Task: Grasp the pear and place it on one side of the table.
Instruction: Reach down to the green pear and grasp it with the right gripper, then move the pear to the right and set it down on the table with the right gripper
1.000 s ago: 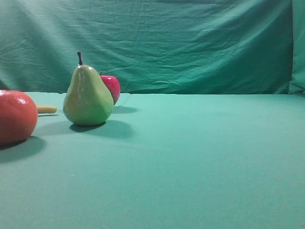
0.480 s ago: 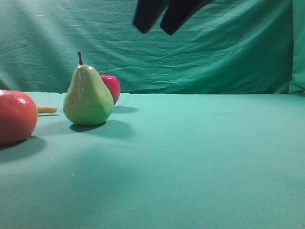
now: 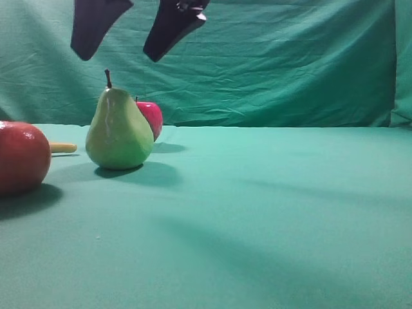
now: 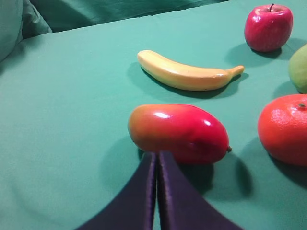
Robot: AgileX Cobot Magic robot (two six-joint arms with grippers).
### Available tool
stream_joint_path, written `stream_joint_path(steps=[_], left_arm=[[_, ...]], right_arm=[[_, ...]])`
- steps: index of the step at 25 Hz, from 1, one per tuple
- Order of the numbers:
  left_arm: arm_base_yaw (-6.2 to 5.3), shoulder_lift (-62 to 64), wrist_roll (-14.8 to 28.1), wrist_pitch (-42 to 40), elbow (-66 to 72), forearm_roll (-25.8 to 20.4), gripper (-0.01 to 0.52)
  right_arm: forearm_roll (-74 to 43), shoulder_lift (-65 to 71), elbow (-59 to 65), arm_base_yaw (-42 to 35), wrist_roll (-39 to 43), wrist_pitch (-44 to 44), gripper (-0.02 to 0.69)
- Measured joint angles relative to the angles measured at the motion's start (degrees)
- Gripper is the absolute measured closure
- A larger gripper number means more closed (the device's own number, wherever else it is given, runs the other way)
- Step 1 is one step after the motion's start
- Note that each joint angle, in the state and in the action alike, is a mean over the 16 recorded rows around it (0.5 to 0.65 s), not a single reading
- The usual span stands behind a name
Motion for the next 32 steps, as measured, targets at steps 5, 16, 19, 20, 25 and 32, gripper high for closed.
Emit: stream_joint_path(steps=[5, 16, 19, 20, 25, 32], left_arm=[[0.00, 0.00, 0.00, 0.00, 0.00, 0.00, 0.514], [0.00, 0.00, 0.00, 0.00, 0.00, 0.00, 0.514], [0.00, 0.00, 0.00, 0.00, 0.00, 0.00, 0.514], [0.00, 0.00, 0.00, 0.00, 0.00, 0.00, 0.514], [0.00, 0.00, 0.00, 0.00, 0.00, 0.00, 0.514], [0.00, 0.00, 0.00, 0.00, 0.00, 0.00, 0.514]], right_arm=[[-0.49, 5.53, -3.84, 0.21, 0.00, 0.15, 0.062], [-7.27, 4.28, -7.44, -3.36, 5.70, 5.78, 0.213], [-9.73, 0.11, -6.68, -6.12, 8.29, 8.33, 0.222], [-10.45, -1.51, -6.02, -7.29, 9.22, 9.09, 0.221], [-13.10, -10.55, 0.98, -14.37, 13.24, 10.65, 0.221], [-14.23, -20.12, 19.01, -24.58, 15.48, 4.49, 0.221]])
